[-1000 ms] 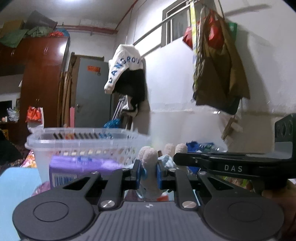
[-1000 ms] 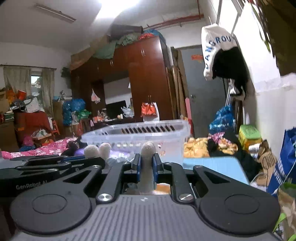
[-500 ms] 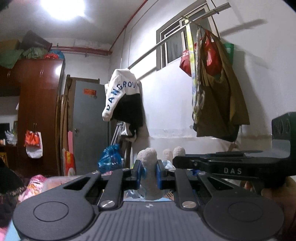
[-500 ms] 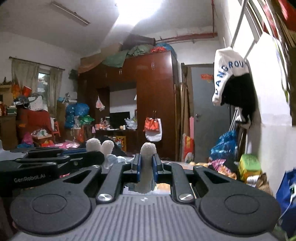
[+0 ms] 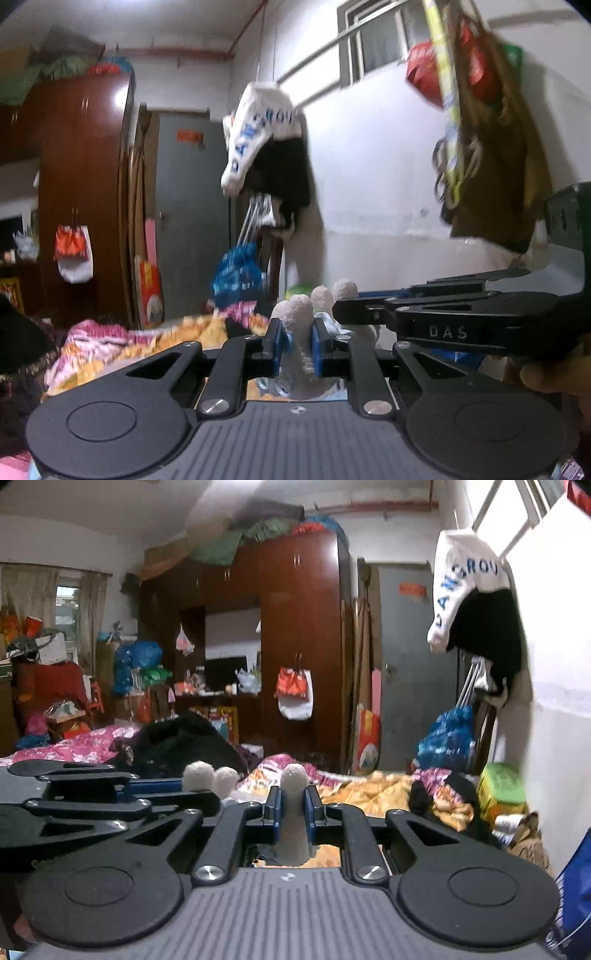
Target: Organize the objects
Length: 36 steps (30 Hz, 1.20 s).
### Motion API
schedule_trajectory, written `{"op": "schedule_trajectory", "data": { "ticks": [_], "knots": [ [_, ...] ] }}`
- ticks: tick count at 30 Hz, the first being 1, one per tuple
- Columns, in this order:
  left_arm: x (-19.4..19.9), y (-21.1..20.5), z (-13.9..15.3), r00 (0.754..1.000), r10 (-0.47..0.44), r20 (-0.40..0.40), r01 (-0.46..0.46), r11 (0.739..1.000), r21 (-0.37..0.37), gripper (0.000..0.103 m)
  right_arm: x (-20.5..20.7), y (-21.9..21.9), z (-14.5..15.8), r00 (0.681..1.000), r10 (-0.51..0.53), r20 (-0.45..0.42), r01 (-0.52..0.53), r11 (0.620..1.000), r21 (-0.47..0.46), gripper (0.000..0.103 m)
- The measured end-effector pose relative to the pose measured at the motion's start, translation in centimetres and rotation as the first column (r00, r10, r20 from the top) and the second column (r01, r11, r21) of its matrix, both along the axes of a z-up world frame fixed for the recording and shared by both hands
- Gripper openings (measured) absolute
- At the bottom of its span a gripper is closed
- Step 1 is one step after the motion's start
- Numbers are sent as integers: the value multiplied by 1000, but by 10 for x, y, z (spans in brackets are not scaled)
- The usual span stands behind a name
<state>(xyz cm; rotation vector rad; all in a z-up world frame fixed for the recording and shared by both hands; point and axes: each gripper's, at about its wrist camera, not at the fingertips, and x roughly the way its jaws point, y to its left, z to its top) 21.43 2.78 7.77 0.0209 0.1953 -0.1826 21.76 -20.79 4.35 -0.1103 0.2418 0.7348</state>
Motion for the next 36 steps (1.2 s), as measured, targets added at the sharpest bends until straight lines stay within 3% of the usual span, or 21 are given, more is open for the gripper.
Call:
{"op": "schedule_trajectory", "data": {
  "ticks": [7, 16, 36],
  "knots": [
    [29, -3, -19, 997, 4, -71, 0, 998, 67, 19, -2, 3, -19, 1000, -10, -24, 9, 1000, -27, 14],
    [37, -12, -15, 993, 19, -117, -5, 993, 118, 19, 8, -6, 4, 999, -29, -31, 29, 1000, -10, 14],
    [48, -26, -10, 991, -6, -137, 23, 992, 124, 19, 20, -14, 11, 998, -58, -34, 58, 998, -11, 14]
  ]
}}
